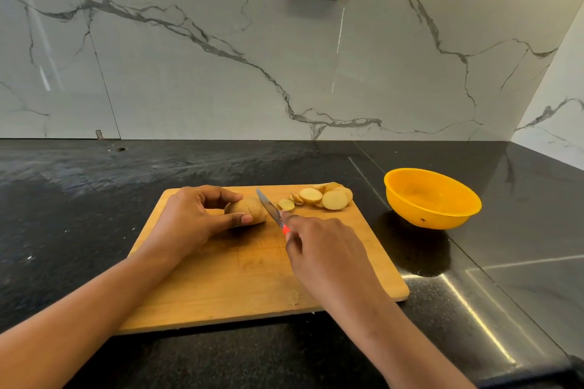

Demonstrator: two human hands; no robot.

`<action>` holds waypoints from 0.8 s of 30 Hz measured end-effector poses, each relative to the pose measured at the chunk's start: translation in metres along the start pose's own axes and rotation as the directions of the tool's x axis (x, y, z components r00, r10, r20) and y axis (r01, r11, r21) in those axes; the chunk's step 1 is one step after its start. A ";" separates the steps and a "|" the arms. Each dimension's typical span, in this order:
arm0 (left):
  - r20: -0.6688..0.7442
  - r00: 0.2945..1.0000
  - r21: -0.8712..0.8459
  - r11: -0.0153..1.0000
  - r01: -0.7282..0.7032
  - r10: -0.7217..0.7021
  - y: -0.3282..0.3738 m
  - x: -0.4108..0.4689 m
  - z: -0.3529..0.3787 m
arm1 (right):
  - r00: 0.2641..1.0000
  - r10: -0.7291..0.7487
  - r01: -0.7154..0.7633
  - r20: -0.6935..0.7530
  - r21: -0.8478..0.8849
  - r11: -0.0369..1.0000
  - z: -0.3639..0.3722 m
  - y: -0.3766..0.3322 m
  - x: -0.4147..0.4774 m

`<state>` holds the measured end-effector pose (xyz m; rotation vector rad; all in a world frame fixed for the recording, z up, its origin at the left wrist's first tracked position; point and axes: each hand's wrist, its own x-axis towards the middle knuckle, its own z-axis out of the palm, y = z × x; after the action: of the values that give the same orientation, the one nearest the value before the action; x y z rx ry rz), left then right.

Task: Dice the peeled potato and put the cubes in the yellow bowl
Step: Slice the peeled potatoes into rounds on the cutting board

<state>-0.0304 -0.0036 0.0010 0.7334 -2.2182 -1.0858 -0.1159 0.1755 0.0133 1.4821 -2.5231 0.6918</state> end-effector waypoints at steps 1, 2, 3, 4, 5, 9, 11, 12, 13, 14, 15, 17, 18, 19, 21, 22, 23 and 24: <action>-0.006 1.000 -0.006 1.000 -0.008 0.008 0.001 -0.001 0.000 | 1.000 0.004 -0.004 0.012 -0.002 1.000 0.001 -0.001 0.001; -0.010 1.000 -0.005 1.000 -0.014 0.014 0.002 -0.001 0.000 | 1.000 0.007 -0.007 0.019 -0.009 1.000 0.002 -0.001 0.002; -0.014 1.000 0.003 1.000 -0.020 0.020 0.003 -0.002 0.000 | 1.000 0.010 -0.009 0.024 -0.019 1.000 0.004 -0.002 0.003; -0.021 0.999 0.016 0.999 -0.031 0.031 0.004 -0.002 0.000 | 1.000 0.010 -0.009 0.026 -0.033 0.999 0.005 -0.002 0.005; -0.029 0.999 0.031 0.999 -0.045 0.046 0.005 -0.003 0.001 | 1.000 0.008 -0.007 0.028 -0.048 0.999 0.007 -0.003 0.007; -0.042 0.996 0.077 0.994 -0.076 0.079 0.006 -0.004 0.001 | 0.999 0.021 -0.017 0.046 -0.096 0.995 0.013 -0.007 0.011; -0.036 0.996 0.086 0.993 -0.084 0.087 0.006 -0.003 0.001 | 0.999 0.021 -0.017 0.039 -0.096 0.995 0.015 -0.006 0.012; -0.033 0.995 0.089 0.992 -0.088 0.091 0.005 -0.003 0.000 | 0.999 0.015 -0.012 0.030 -0.098 0.995 0.016 -0.005 0.011; -0.030 0.995 0.092 0.992 -0.088 0.091 0.005 -0.003 0.000 | 1.000 0.008 -0.006 0.023 -0.103 0.995 0.016 -0.004 0.011; -0.028 0.996 0.094 0.992 -0.086 0.089 0.005 -0.002 0.000 | 1.000 0.003 -0.001 0.017 -0.106 0.994 0.016 -0.003 0.010; -0.028 0.996 0.095 0.992 -0.084 0.087 0.005 -0.002 -0.001 | 1.000 -0.001 0.002 0.005 -0.104 0.995 0.015 -0.002 0.009; -0.026 0.996 0.096 0.992 -0.081 0.084 0.005 -0.002 -0.001 | 1.000 -0.003 0.000 -0.031 -0.096 0.995 0.016 0.000 0.009; -0.024 0.996 0.095 0.992 -0.081 0.084 0.005 -0.002 -0.001 | 0.999 -0.002 -0.002 -0.050 -0.087 0.996 0.016 0.002 0.008; -0.021 0.996 0.095 0.992 -0.081 0.084 0.005 -0.003 -0.001 | 0.998 0.000 -0.005 -0.066 -0.077 0.997 0.017 0.003 0.007; -0.019 0.996 0.094 0.992 -0.081 0.083 0.005 -0.003 -0.001 | 0.997 0.005 -0.009 -0.075 -0.053 0.999 0.018 0.003 0.005; -0.019 0.996 0.091 0.992 -0.082 0.084 0.005 -0.003 -0.001 | 0.998 0.003 -0.006 -0.070 -0.043 0.999 0.019 0.002 0.004; -0.019 0.996 0.090 0.993 -0.081 0.083 0.006 -0.003 -0.001 | 0.998 -0.002 0.000 -0.066 -0.037 0.999 0.019 0.001 0.004; -0.019 0.996 0.090 0.993 -0.081 0.083 0.006 -0.003 -0.001 | 0.998 -0.006 0.005 -0.063 -0.030 1.000 0.018 0.001 0.004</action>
<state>-0.0290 0.0011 0.0054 0.6826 -2.2688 -0.9388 -0.1166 0.1641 -0.0016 1.4339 -2.4709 0.6852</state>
